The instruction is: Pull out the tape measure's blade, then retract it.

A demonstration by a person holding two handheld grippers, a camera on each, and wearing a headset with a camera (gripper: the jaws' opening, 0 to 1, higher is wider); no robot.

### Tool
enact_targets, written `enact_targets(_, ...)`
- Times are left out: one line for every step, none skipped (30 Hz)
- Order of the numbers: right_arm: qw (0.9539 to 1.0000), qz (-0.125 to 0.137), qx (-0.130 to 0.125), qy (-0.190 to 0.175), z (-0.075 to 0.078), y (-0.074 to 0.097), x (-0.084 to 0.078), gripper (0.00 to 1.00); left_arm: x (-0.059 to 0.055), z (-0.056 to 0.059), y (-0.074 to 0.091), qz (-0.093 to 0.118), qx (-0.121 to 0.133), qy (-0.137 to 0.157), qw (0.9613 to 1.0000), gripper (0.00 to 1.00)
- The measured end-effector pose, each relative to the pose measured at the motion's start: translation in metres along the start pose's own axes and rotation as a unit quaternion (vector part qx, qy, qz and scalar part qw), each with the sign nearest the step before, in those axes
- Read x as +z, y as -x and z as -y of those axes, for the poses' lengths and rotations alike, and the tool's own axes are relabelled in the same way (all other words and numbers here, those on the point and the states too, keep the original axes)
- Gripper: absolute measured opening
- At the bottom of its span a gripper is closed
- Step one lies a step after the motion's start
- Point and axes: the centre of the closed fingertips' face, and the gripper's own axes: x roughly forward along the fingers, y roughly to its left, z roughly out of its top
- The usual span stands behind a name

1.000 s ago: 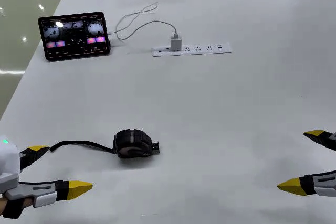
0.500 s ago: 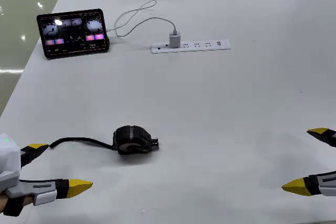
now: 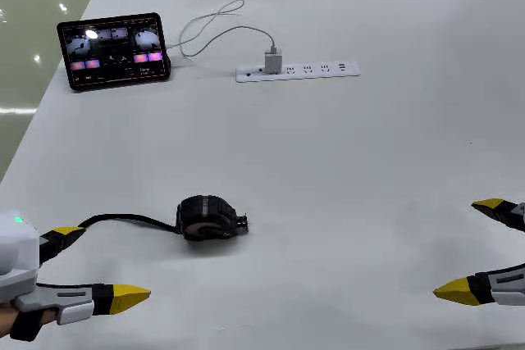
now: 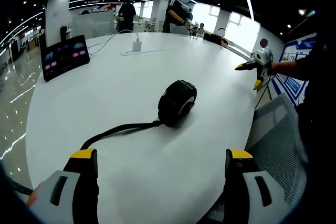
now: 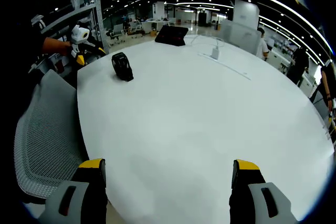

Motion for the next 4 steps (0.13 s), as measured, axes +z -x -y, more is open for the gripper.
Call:
enact_targets(1.0, 0.0, 0.001, 0.0, -0.0004, -0.0004, -0.0001, 0.99, -0.0006, 0.0005, 0.0, -0.001, -0.001, -0.001, 1.0, 0.99)
enact_targets(1.0, -0.001, 0.001, 0.001, -0.0013, 0.0001, -0.0003, 0.99, -0.0007, 0.0003, -0.0001, -0.001, -0.001, -0.001, 1.0, 0.99)
enact_targets(1.0, -0.001, 0.002, 0.002, -0.0013, 0.0, -0.0001, 0.99, -0.0009, 0.0, -0.0002, -0.001, 0.0, -0.001, 1.0, 0.99)
enact_targets(1.0, -0.001, 0.002, 0.003, -0.0013, 0.0002, 0.0002, 0.99, -0.0007, -0.0015, -0.0003, 0.0, 0.002, -0.001, 1.0, 0.99)
